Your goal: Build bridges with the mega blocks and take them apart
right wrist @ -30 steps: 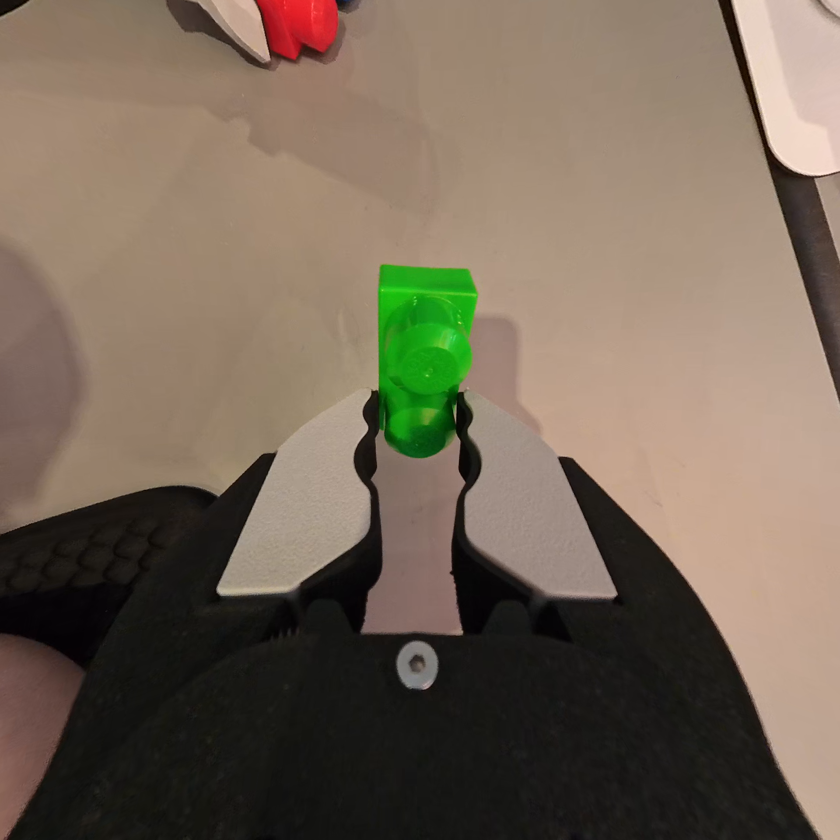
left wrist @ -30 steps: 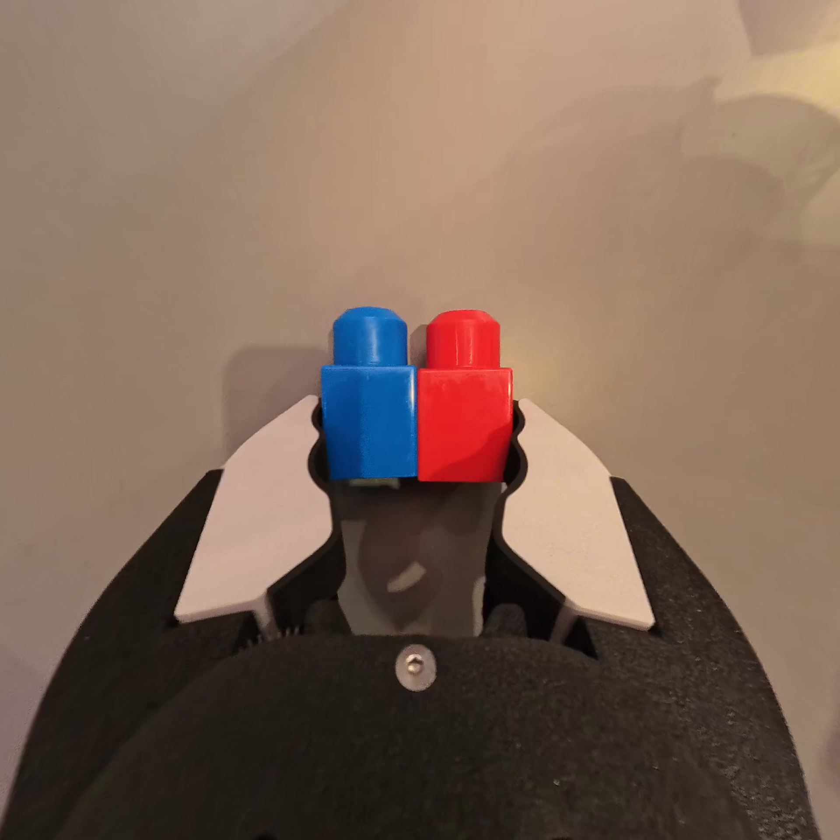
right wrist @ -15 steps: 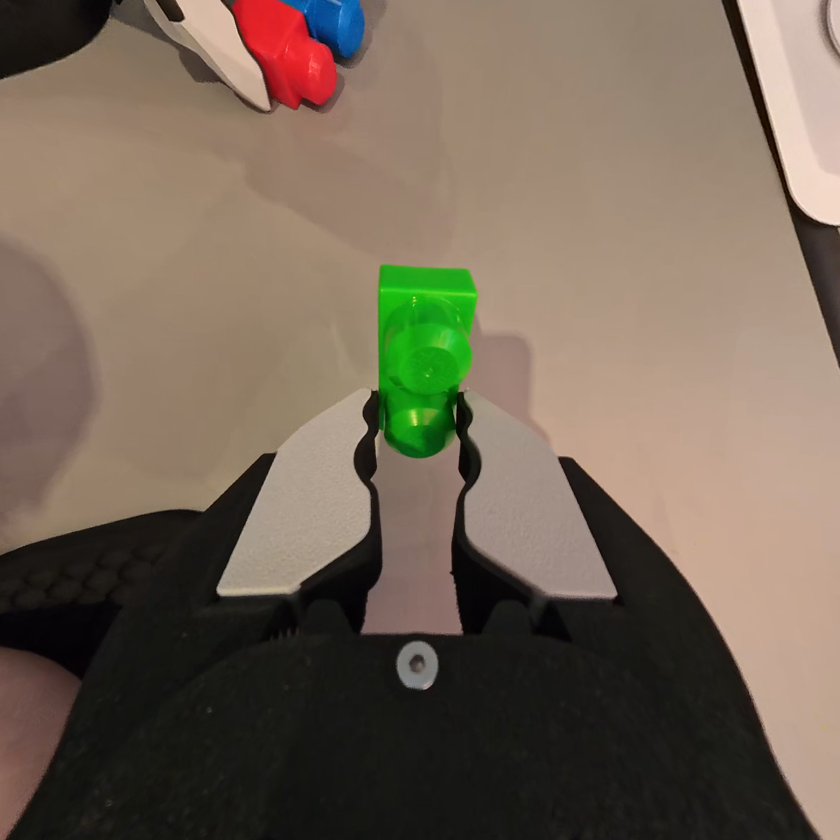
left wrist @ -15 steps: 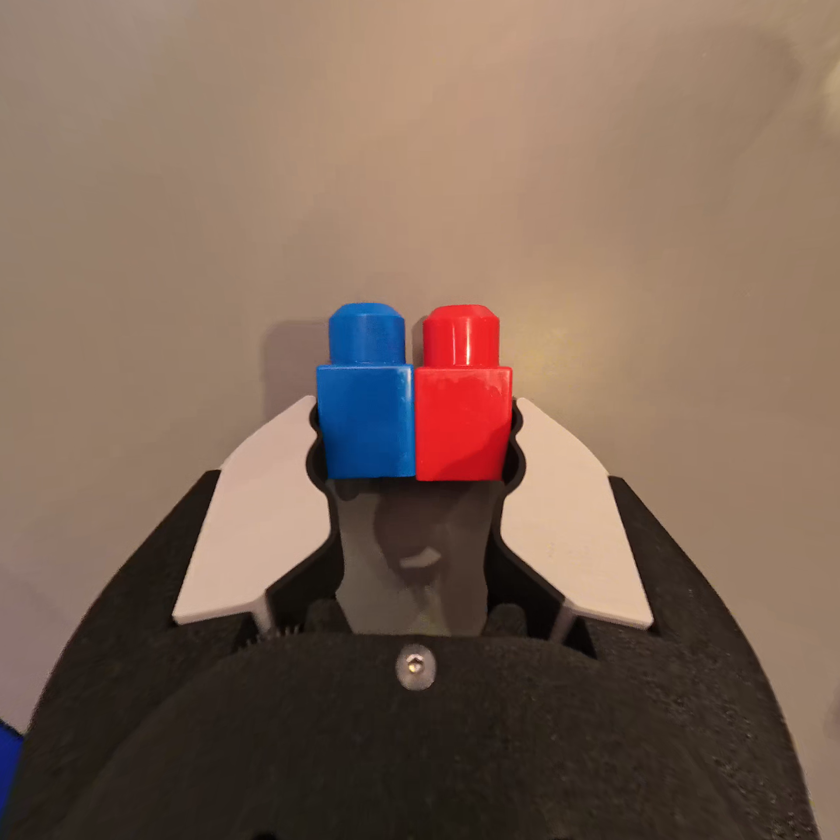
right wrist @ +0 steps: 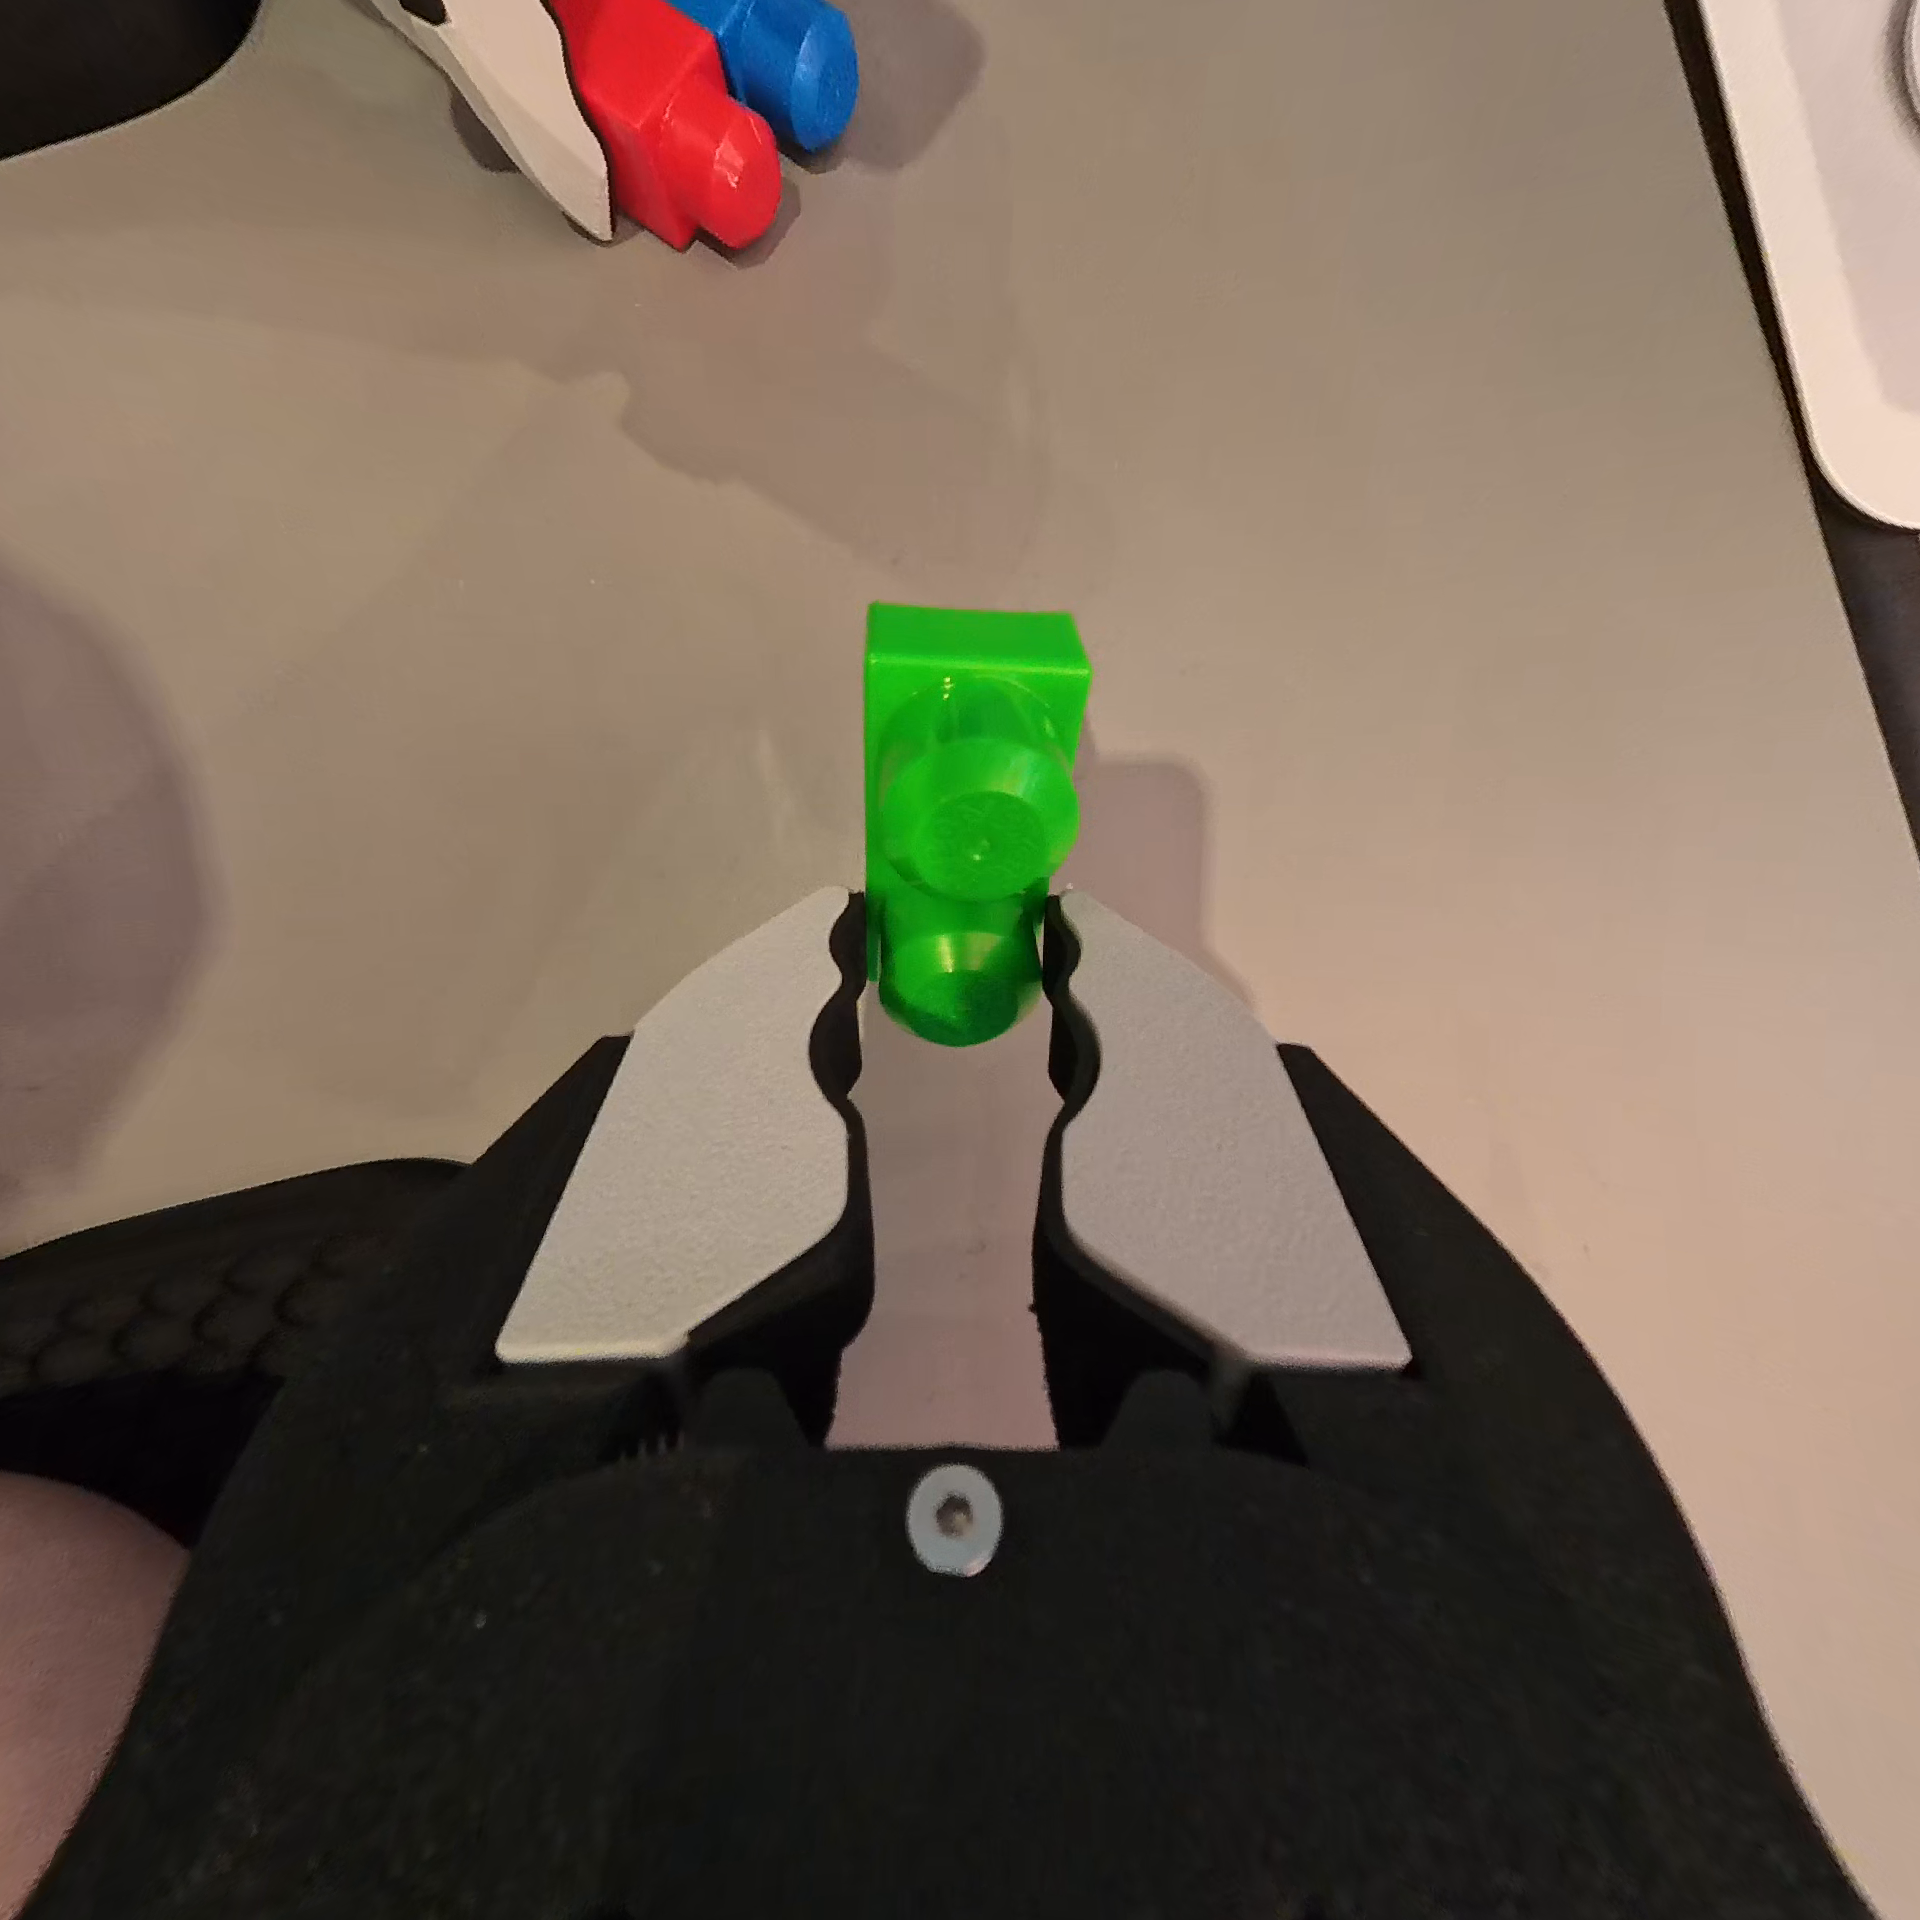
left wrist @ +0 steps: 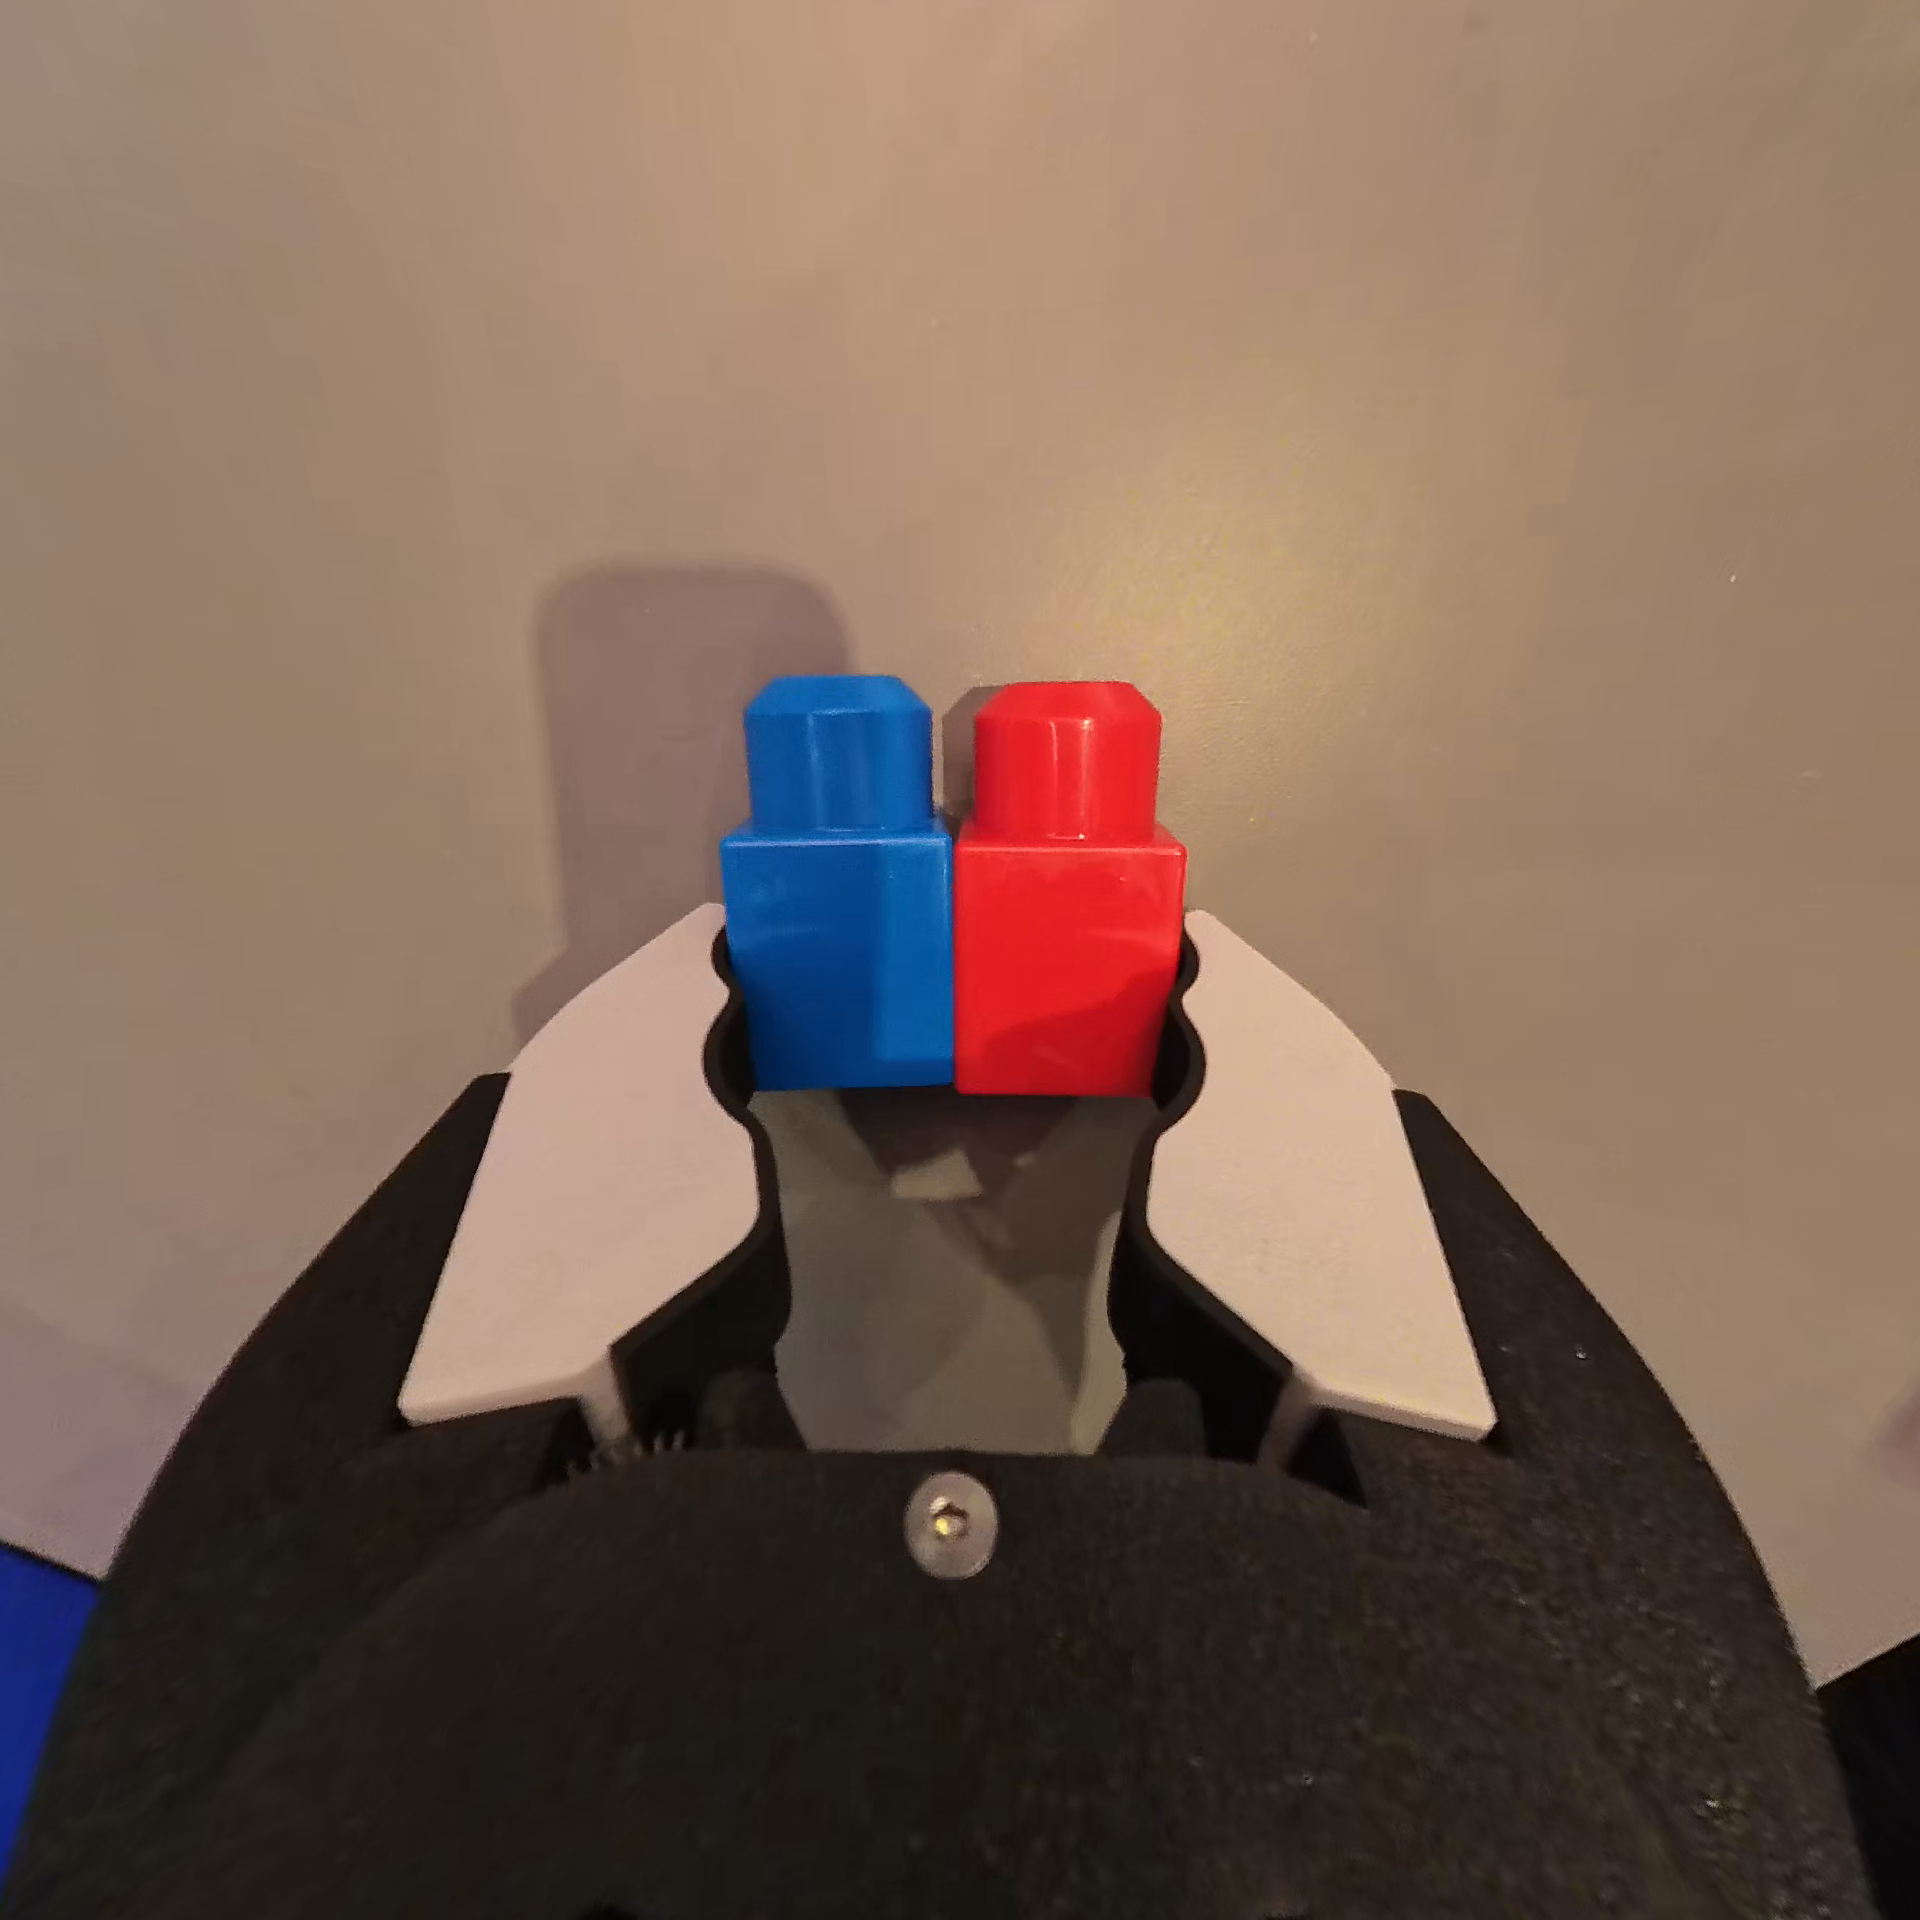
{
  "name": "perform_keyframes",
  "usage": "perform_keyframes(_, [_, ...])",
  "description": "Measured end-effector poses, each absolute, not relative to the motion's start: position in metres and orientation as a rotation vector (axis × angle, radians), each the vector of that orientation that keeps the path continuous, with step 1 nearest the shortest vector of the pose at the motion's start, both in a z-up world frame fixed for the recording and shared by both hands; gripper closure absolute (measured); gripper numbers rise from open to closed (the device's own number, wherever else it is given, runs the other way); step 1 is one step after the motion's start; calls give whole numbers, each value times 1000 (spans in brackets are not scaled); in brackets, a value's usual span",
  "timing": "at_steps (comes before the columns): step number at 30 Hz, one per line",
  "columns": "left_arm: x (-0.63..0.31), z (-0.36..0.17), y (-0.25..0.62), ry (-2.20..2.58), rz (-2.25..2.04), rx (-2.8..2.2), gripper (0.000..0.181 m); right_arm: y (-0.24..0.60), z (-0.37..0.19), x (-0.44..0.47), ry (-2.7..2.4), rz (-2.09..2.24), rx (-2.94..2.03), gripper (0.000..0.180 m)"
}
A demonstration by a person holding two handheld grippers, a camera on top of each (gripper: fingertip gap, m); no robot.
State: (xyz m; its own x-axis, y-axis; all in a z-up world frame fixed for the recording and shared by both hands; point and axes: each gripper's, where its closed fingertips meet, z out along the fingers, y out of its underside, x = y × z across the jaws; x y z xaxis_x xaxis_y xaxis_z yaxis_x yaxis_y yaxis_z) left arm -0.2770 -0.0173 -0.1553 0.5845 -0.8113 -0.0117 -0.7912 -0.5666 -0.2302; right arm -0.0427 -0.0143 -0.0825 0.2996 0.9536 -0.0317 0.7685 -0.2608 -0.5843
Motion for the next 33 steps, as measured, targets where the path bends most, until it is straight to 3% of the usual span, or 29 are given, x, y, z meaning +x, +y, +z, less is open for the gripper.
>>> perform_keyframes(10, [-269,-147,-19,1270,-202,-2485,105,-14,-83,-44,-1539,539,-2100,148])
perform_keyframes(18, [-231,-99,-24,1087,-536,-2162,105,-8,-51,-80,-1405,732,-1990,148])
perform_keyframes(25, [-222,-58,-24,1000,-441,-1778,105,-18,-6,-121,-1221,1072,-1932,148])
perform_keyframes(33, [-218,-47,-27,1067,-265,-1667,105,-36,18,-153,-1112,1348,-1938,148])
